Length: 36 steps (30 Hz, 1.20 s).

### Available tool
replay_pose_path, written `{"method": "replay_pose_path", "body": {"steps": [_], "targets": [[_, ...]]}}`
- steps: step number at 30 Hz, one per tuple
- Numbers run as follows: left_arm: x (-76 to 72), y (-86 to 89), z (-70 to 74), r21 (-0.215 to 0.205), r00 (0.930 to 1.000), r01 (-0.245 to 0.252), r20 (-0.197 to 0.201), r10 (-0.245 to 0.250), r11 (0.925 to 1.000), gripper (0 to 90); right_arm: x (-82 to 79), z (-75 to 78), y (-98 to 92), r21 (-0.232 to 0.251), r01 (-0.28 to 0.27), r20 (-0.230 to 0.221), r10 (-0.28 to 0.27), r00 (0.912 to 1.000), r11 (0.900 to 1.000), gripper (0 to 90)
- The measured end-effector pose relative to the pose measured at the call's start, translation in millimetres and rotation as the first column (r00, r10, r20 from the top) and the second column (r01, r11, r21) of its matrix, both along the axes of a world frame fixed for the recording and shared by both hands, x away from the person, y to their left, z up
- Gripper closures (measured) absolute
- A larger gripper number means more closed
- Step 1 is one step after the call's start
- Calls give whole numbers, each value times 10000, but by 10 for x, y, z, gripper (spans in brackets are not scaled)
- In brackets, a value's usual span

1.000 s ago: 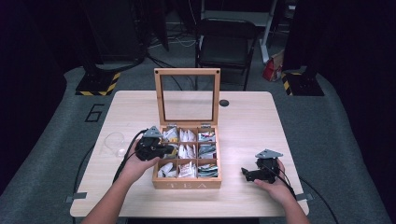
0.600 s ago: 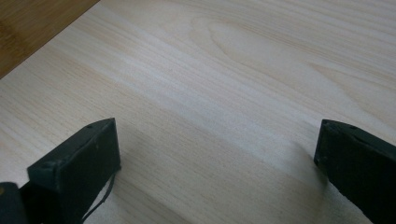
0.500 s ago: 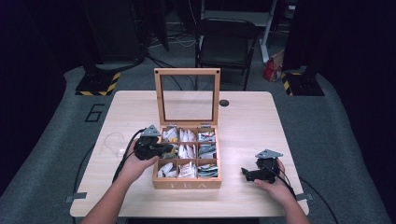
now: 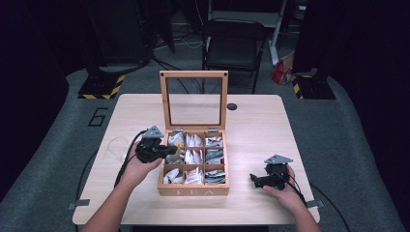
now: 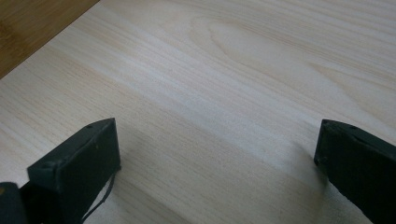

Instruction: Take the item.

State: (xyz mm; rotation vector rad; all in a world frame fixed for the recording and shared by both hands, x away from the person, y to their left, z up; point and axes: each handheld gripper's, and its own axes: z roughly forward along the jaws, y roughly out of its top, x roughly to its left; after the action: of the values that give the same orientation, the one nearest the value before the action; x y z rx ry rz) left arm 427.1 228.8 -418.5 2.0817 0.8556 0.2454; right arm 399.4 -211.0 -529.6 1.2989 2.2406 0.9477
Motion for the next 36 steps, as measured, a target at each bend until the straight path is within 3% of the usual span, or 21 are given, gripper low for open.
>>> {"method": "replay_pose_path", "body": {"steps": [12,22,36], "targets": [[4,66,172,-111,9994,-244,248,247,9996,888,0,0,0,4,1,1,-1,10000,10000,0],[-8,118,374,-236,9986,-150,499,161,9996,889,0,0,0,4,2,-1,-2,10000,10000,0],[2,148,447,-192,9977,-189,643,201,9996,889,0,0,0,4,2,1,-2,10000,10000,0]]}}
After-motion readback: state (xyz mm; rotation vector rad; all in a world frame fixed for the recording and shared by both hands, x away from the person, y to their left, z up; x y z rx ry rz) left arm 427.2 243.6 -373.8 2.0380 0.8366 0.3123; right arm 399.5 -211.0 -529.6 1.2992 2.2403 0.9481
